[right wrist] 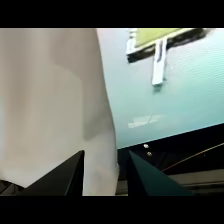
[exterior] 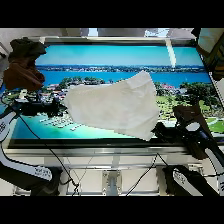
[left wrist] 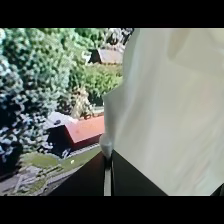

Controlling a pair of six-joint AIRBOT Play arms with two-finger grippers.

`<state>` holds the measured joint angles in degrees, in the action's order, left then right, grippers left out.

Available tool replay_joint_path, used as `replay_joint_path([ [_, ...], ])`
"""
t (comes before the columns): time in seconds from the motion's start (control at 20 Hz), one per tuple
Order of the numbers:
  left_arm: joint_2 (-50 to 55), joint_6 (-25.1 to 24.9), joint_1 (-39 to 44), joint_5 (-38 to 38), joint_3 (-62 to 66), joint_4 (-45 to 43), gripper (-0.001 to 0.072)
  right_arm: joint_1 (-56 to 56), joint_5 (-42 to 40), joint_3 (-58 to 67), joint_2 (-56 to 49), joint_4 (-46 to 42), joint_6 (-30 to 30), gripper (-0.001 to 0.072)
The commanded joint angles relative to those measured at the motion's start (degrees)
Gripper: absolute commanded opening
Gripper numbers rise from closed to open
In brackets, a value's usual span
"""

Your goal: Fold the shirts.

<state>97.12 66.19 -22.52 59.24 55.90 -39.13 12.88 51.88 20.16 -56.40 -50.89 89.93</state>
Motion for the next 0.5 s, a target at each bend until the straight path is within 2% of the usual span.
replay_joint_path([
  [0.0, -0.04, -0.04, 0.0, -0.04, 0.04, 0.09, 0.0015, -0.04, -1.64, -0.07, -0.07, 2.58, -1.09, 0.0313],
  [0.45, -0.04, -0.22, 0.0, -0.04, 0.04, 0.07, 0.0015, -0.04, -1.86, -2.73, -0.07, 3.82, -1.29, 0.0313],
])
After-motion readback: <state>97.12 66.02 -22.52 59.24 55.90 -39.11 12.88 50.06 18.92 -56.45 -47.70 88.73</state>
